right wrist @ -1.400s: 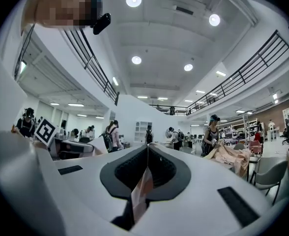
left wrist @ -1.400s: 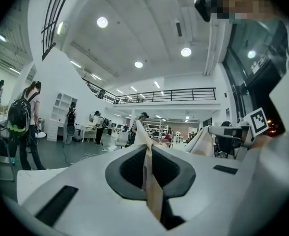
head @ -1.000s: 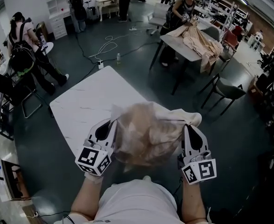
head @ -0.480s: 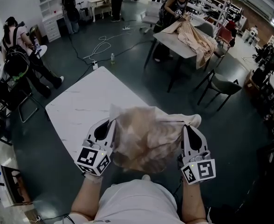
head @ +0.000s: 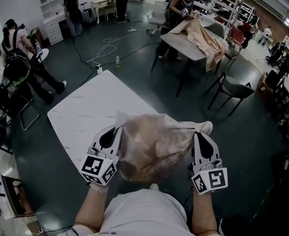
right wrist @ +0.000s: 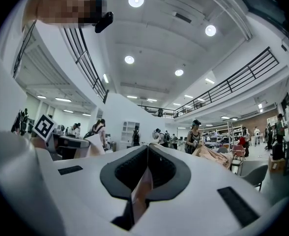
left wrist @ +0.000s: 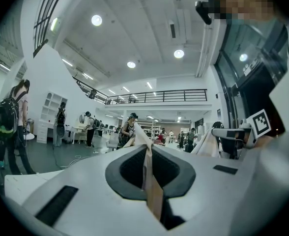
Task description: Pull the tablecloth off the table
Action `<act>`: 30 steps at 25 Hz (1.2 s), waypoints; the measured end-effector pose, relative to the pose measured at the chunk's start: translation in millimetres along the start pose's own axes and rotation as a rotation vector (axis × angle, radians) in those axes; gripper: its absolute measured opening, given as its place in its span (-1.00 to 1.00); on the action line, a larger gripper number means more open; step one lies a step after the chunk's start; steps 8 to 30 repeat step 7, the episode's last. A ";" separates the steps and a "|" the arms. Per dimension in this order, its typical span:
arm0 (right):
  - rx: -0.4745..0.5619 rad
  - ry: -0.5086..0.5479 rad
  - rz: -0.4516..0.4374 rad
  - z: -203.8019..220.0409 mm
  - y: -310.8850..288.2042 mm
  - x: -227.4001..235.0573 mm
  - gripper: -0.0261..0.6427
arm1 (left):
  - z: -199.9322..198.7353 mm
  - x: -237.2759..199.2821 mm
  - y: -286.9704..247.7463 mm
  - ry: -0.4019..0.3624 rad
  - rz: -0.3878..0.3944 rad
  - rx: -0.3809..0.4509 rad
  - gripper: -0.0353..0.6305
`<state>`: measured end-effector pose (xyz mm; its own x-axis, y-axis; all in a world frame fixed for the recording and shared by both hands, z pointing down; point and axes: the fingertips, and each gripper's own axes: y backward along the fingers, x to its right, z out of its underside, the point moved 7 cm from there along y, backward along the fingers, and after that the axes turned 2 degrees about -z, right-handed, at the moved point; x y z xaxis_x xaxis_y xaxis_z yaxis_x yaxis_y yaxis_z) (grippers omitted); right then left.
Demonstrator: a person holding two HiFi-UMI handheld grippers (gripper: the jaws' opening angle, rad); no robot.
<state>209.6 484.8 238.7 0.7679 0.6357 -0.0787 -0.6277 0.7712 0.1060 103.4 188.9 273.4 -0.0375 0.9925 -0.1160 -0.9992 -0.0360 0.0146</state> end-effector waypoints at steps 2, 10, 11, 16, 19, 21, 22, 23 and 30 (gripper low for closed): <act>0.003 0.000 0.000 -0.2 1.1 1.2 -0.83 | -0.2 1.2 -0.2 -0.001 -0.002 0.000 -0.86; 0.000 0.002 0.002 1.3 2.9 -0.5 -0.84 | 1.9 1.3 2.8 -0.001 -0.004 -0.001 -0.86; 0.000 0.002 0.002 1.3 2.9 -0.5 -0.84 | 1.9 1.3 2.8 -0.001 -0.004 -0.001 -0.86; 0.000 0.002 0.002 1.3 2.9 -0.5 -0.84 | 1.9 1.3 2.8 -0.001 -0.004 -0.001 -0.86; 0.000 0.002 0.002 1.3 2.9 -0.5 -0.84 | 1.9 1.3 2.8 -0.001 -0.004 -0.001 -0.86; 0.000 0.002 0.002 1.3 2.9 -0.5 -0.84 | 1.9 1.3 2.8 -0.001 -0.004 -0.001 -0.86; 0.000 0.002 0.002 1.3 2.9 -0.5 -0.84 | 1.9 1.3 2.8 -0.001 -0.004 -0.001 -0.86; 0.000 0.002 0.002 1.3 2.9 -0.5 -0.84 | 1.9 1.3 2.8 -0.001 -0.004 -0.001 -0.86; 0.000 0.002 0.002 1.3 2.9 -0.5 -0.84 | 1.9 1.3 2.8 -0.001 -0.004 -0.001 -0.86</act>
